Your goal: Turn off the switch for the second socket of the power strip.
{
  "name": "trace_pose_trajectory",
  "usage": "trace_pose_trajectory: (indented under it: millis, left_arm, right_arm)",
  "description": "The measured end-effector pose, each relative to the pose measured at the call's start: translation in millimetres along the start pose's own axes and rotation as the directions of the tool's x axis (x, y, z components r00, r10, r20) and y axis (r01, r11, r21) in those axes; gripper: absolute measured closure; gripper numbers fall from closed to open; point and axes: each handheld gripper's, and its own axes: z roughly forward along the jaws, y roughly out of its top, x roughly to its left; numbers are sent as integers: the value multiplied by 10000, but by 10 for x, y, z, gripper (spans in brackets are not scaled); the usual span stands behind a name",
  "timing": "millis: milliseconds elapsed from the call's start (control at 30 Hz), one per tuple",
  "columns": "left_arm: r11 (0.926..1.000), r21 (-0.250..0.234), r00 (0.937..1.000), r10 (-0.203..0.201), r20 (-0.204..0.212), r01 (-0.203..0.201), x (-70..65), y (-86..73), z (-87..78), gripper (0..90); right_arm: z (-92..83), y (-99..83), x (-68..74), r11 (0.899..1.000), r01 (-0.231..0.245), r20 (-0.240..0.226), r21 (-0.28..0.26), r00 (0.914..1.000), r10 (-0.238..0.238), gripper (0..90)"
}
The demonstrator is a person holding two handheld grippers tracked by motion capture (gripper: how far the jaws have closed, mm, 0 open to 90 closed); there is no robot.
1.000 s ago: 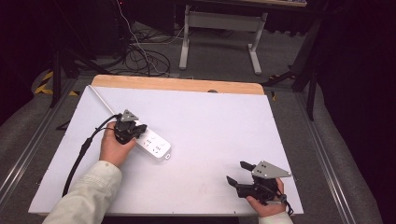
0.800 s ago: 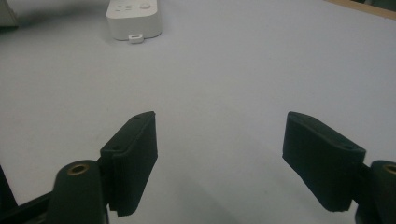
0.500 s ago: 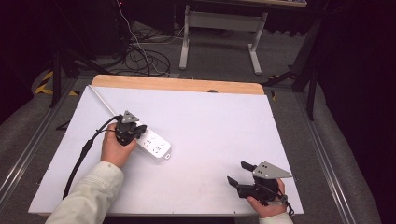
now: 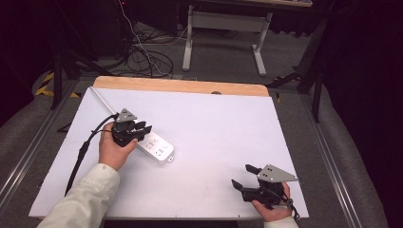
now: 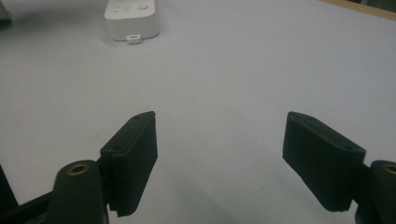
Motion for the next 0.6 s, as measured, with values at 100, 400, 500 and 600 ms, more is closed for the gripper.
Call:
trace_pose_trajectory:
  millis: [100,400,500,600]
  left_arm:
    - [9991,246,9991,-328,-269,335,-17,53,-102,528]
    - [9983,-536,9991,-200,366,219,-61,101,-305,386]
    - [9983,-570,9993,119,361,-98,-101,115,-362,366]
    - [9981,-574,9988,245,430,-220,-143,127,-413,347]
  right_arm:
    - [3,4,7,10000,30,-3,9,10000,-30,268]
    - [10,6,8,10000,12,26,30,10000,-12,268]
    - [13,8,9,10000,17,21,35,10000,-17,268]
    - [19,7,7,10000,18,31,50,10000,-18,268]
